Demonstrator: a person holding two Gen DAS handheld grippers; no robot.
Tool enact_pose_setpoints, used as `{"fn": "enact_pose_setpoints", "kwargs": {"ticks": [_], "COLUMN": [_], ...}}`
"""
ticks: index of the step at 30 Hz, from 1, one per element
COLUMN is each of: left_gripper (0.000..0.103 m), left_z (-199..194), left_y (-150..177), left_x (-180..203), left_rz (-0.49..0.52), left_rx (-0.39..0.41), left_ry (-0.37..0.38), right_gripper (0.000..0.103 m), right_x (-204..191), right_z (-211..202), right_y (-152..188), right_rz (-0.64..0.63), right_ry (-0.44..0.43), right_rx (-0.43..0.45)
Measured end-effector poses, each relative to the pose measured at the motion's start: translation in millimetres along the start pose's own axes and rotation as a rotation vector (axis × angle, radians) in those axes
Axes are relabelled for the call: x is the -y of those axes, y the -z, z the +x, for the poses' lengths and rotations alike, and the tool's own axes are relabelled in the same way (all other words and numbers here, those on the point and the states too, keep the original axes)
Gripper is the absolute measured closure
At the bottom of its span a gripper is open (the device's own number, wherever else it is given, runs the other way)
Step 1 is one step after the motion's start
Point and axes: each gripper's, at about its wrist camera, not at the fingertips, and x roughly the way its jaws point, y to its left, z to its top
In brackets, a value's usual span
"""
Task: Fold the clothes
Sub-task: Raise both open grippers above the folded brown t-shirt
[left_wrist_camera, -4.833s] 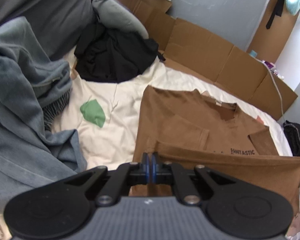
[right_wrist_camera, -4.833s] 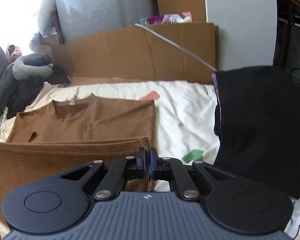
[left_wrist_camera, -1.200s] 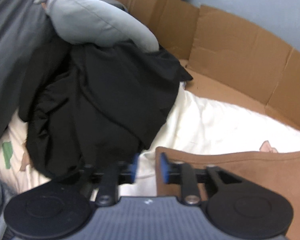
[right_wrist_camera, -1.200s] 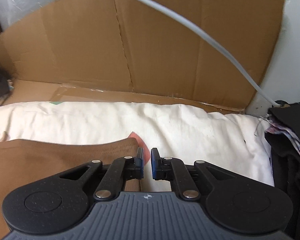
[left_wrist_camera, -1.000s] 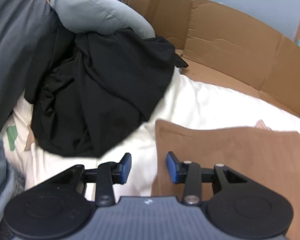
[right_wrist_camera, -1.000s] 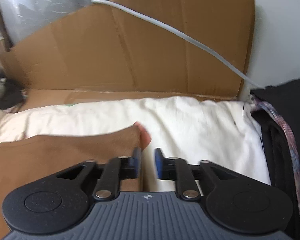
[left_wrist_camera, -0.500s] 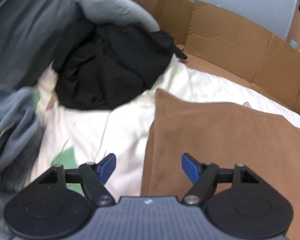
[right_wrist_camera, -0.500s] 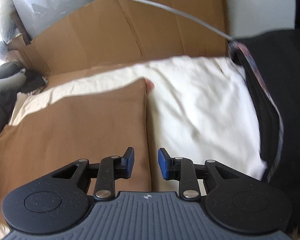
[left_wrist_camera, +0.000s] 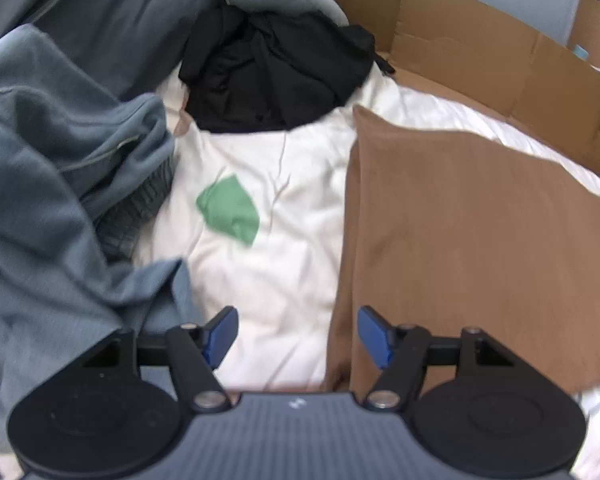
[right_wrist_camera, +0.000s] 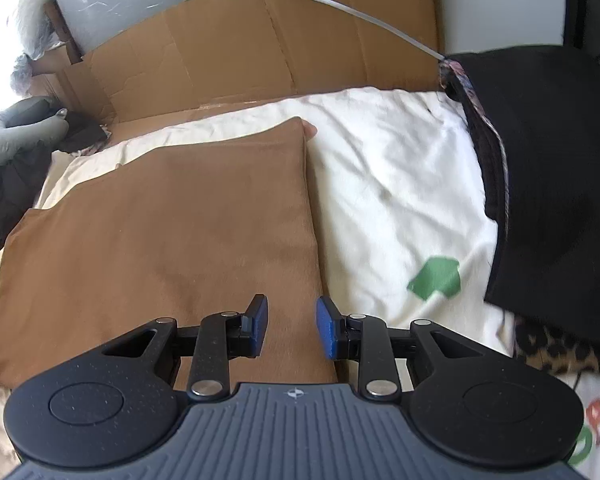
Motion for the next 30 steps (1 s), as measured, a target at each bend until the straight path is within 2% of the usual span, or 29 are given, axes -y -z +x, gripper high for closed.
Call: {"fn": "enact_pose_setpoints", "kwargs": {"ticks": [6, 11, 13, 18, 19, 21, 23, 25, 27, 29, 30], "left_gripper": [0.036, 0.039, 0.046, 0.054, 0.062, 0.075, 0.074, 0.086, 0.093, 0.093, 0.097], "left_z": [-22.5, -25.2, -21.4, -10.8, -8.1, -1.8, 3.5, 7.5, 9.1, 10.7, 11.5], "left_y": [24.0, 37.3, 39.0, 37.1, 37.2, 37.3, 39.1, 40.9, 43.0, 43.6, 43.8], "left_x": [-5.7, -7.2, -5.1, 3.2, 5.6, 10.2, 11.7, 9.7, 7.8, 7.5, 7.1], "left_rz": [0.085, 0.046, 0.048, 0.095, 0.114, 0.154, 0.178, 0.172, 0.164, 0.175, 0.179], "left_rx": [-0.016, -0.009, -0.014, -0.009, -0.011, -0.019, -0.024, -0.042, -0.053, -0.056, -0.059], "left_ry": [0.002, 0.046, 0.083, 0.139, 0.146, 0.143, 0.135, 0.152, 0.171, 0.139, 0.121], "right_gripper": [0.069, 0.069, 0.069, 0.069, 0.069, 0.069, 0.069, 0.069, 0.069, 0.069, 0.069], "right_x": [4.0, 3.2, 2.4, 3.3, 3.5, 2.5, 0.7, 0.3, 0.0, -0.3, -0.5], "right_z": [-15.2, -24.2, -26.3, -22.5, -21.3, -18.8, -16.4, -16.4, -16.4, -16.4, -16.4], "right_y": [14.4, 23.2, 26.6, 33.6, 34.4, 35.6, 36.4, 36.1, 35.7, 35.3, 35.1], "right_rz": [-0.004, -0.003, 0.007, 0.053, 0.064, 0.07, 0.066, 0.065, 0.065, 0.064, 0.064], "right_ry": [0.041, 0.049, 0.052, 0.044, 0.036, 0.025, 0.02, 0.026, 0.032, 0.038, 0.041], "right_rx": [-0.012, -0.041, -0.05, -0.073, -0.075, -0.076, -0.077, -0.072, -0.068, -0.063, -0.061]}}
